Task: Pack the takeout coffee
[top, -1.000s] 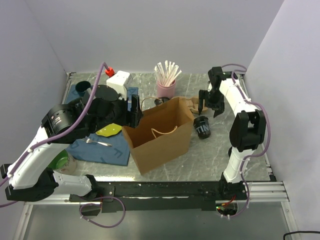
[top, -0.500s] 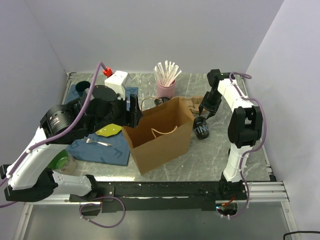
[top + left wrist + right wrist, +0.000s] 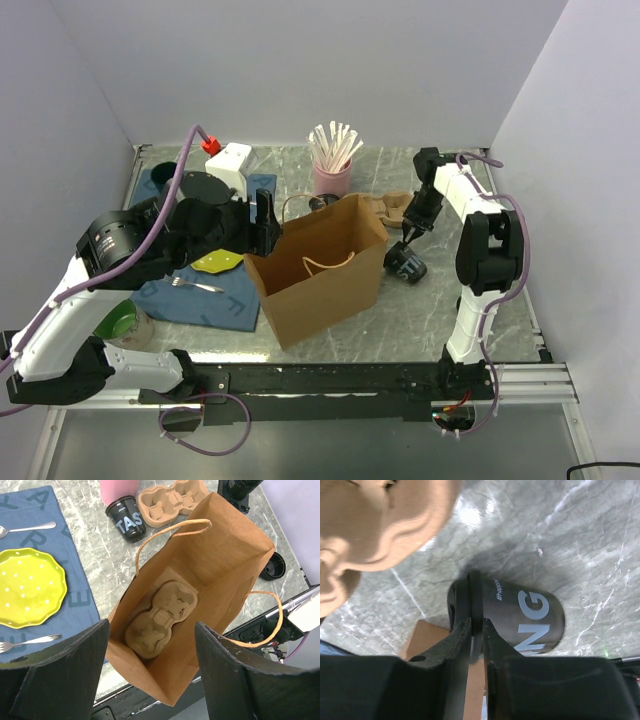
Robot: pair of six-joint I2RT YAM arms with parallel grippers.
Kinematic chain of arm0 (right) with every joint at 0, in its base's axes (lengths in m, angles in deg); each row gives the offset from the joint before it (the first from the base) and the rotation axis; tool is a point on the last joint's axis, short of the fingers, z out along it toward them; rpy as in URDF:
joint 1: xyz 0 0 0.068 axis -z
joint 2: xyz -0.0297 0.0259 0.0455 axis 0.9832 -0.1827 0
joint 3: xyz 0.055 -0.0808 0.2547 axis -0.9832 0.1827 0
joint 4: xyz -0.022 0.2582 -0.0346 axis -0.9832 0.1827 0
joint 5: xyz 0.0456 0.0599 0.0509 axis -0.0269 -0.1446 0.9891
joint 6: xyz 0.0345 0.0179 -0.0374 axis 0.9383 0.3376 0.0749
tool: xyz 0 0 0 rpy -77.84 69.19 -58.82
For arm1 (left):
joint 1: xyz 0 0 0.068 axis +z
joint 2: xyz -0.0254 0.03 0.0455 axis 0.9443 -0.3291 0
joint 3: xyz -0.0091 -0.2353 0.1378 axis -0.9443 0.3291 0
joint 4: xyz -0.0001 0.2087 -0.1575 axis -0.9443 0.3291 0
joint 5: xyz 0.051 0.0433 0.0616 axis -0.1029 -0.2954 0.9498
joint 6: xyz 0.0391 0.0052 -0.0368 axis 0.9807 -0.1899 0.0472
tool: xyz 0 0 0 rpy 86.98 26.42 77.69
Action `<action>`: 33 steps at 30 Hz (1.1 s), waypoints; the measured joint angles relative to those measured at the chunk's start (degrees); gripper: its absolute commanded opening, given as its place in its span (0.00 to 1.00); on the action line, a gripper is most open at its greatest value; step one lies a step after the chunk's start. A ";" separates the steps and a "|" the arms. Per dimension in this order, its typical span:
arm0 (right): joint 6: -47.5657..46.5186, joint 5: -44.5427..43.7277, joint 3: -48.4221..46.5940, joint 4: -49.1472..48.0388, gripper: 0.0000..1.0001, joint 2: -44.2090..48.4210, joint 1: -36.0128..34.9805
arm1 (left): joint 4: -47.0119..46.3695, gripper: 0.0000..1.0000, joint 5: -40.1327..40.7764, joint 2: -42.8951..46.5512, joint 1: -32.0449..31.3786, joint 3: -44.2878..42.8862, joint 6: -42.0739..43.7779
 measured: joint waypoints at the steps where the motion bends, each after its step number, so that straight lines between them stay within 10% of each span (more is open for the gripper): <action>1: 0.00 -0.02 0.39 0.04 0.15 0.00 0.07 | 0.04 0.74 0.00 0.00 0.00 0.00 0.00; 14: -5.27 -0.02 2.84 -1.84 0.00 3.15 0.55 | -0.57 0.74 -0.94 0.00 0.00 0.11 0.35; 19: -8.81 -0.83 2.89 -1.20 0.23 6.49 0.55 | -0.72 0.75 -1.18 -0.11 0.00 0.15 1.16; 22: -10.38 -1.77 3.08 0.87 0.53 10.12 0.50 | -2.08 0.75 -1.31 0.33 0.00 1.40 1.99; 33: -1.84 -2.23 25.38 1.62 0.68 35.87 5.68 | -8.07 0.76 -2.19 2.91 0.00 8.55 5.27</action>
